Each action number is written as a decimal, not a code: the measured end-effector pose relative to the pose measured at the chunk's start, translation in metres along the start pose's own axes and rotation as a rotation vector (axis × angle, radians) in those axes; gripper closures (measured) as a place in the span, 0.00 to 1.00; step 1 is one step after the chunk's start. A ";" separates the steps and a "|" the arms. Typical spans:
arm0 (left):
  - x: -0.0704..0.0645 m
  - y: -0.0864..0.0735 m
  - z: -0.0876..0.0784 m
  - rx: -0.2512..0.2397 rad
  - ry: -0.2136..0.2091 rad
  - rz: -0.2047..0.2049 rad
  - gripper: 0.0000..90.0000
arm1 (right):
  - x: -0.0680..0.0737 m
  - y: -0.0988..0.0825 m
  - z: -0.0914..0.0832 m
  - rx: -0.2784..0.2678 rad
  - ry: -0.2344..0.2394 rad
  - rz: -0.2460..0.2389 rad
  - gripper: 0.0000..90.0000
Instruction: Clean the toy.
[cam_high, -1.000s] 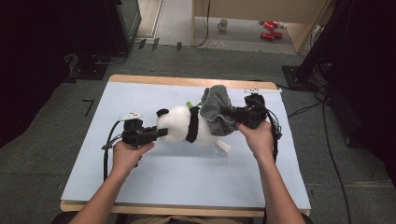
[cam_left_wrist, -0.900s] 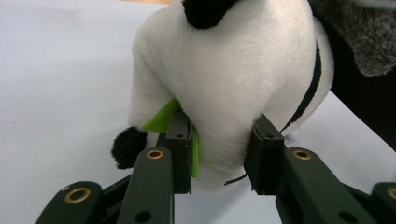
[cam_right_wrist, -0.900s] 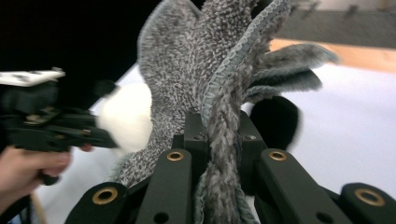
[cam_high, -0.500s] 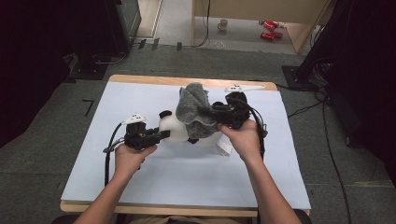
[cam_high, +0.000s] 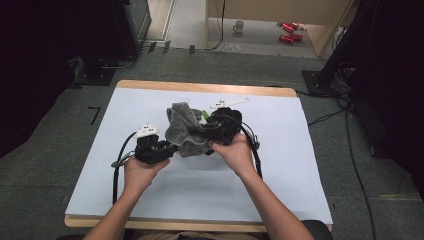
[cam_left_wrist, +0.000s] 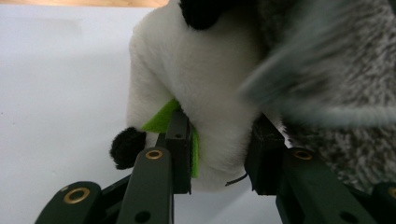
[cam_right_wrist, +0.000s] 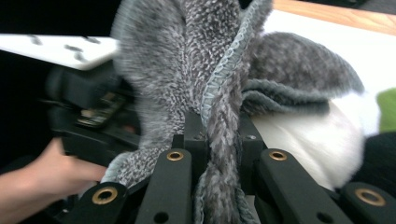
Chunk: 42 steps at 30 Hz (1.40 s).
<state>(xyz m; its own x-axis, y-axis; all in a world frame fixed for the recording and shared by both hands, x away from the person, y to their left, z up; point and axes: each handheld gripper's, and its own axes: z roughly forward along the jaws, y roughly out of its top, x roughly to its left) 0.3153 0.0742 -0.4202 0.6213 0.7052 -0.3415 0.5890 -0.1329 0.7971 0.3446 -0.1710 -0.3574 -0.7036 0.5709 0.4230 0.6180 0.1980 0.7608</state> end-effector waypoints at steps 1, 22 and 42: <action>0.002 0.000 0.000 0.001 -0.001 -0.011 0.74 | -0.004 -0.001 -0.001 -0.001 -0.010 0.009 0.89; 0.025 0.009 0.005 0.023 -0.064 -0.056 0.74 | -0.077 -0.019 -0.059 -0.042 -0.258 0.157 0.89; 0.036 0.013 0.009 0.026 -0.083 -0.082 0.74 | -0.114 -0.037 -0.084 -0.065 -0.368 0.248 0.89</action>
<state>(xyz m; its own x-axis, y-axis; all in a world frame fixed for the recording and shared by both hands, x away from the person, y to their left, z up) 0.3499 0.0914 -0.4260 0.6102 0.6545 -0.4464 0.6523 -0.0954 0.7519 0.3729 -0.3100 -0.3925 -0.3575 0.8428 0.4023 0.7207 -0.0250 0.6928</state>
